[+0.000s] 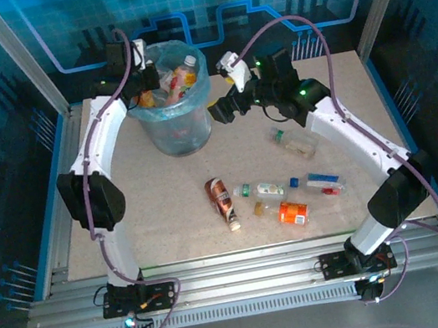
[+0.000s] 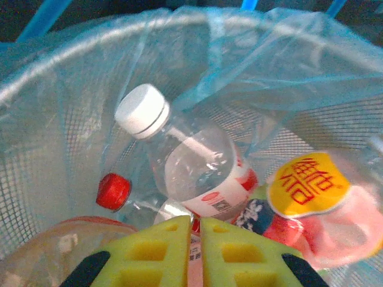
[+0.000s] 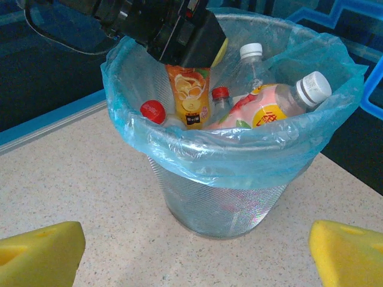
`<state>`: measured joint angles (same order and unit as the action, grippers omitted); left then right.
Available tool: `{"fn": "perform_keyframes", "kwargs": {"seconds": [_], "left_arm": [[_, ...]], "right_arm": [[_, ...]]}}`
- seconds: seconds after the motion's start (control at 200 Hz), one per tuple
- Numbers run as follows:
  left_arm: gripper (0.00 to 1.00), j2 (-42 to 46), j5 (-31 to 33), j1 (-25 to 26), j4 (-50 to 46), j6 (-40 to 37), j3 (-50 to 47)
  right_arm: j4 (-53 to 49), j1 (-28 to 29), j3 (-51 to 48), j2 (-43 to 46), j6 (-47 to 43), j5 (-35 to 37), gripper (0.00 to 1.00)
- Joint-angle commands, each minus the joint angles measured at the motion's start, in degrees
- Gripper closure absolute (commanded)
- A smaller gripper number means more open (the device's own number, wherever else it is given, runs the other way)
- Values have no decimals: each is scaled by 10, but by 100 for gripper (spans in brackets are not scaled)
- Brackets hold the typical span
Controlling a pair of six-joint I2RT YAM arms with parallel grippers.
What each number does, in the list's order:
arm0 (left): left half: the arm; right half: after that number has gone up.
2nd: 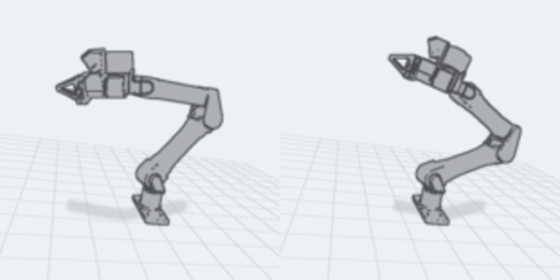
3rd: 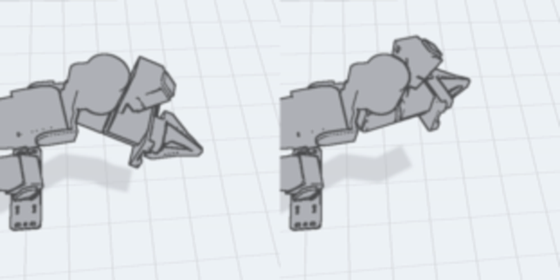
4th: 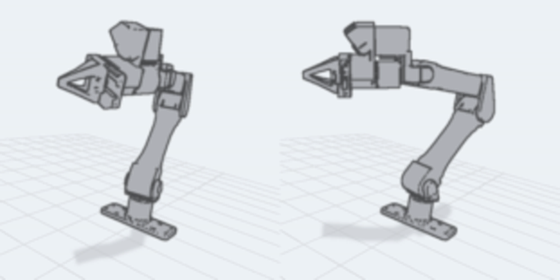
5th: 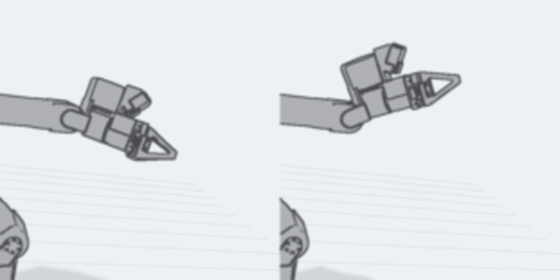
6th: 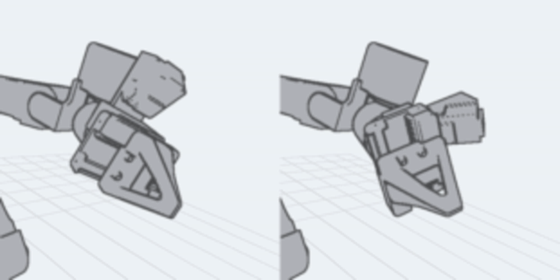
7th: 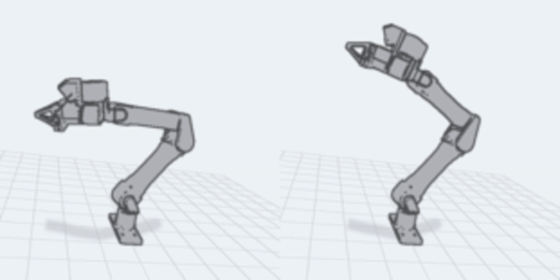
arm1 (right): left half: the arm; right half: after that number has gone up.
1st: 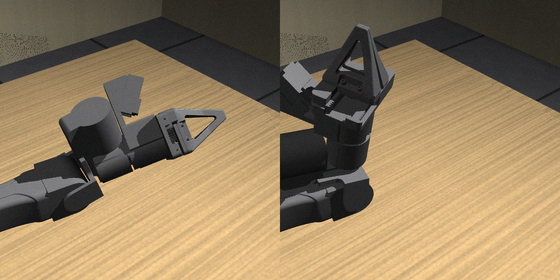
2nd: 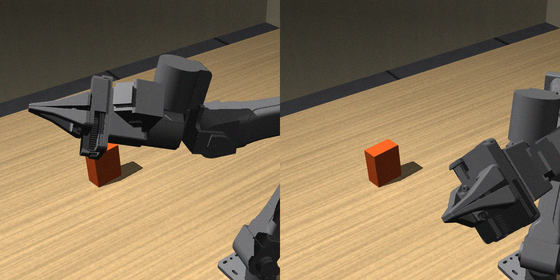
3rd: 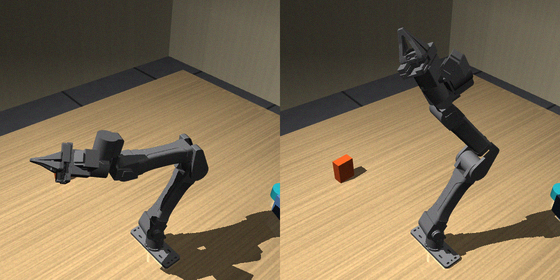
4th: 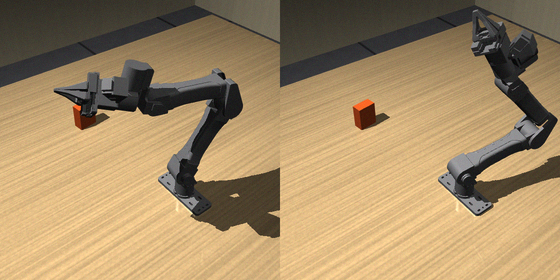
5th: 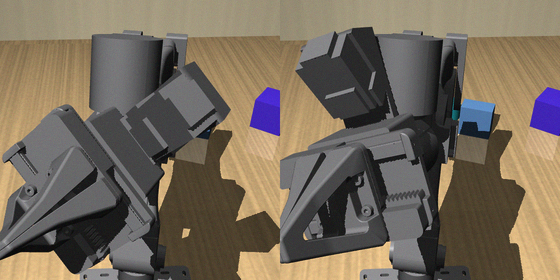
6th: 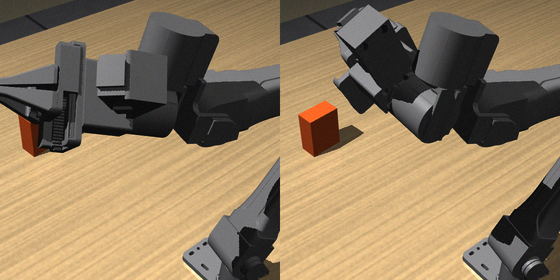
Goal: Put the plastic bottles in the bin
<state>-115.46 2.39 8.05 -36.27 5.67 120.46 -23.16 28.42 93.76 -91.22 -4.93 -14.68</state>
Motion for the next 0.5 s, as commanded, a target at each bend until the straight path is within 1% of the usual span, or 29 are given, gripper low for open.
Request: {"fn": "perform_keyframes", "kwargs": {"seconds": [0.0,0.31,0.435,0.495], "left_arm": [[86,-7,-23,-20,-10,34,-6],[86,-12,-63,-42,11,59,-37],[86,-13,-73,-43,11,58,-22],[84,-13,-80,-44,7,55,3]], "right_arm": [[-20,-5,26,-7,8,-12,3],[-36,-1,46,-26,15,-11,4],[-51,0,72,-39,14,-10,4],[-63,-1,91,-46,16,-8,4]]}}
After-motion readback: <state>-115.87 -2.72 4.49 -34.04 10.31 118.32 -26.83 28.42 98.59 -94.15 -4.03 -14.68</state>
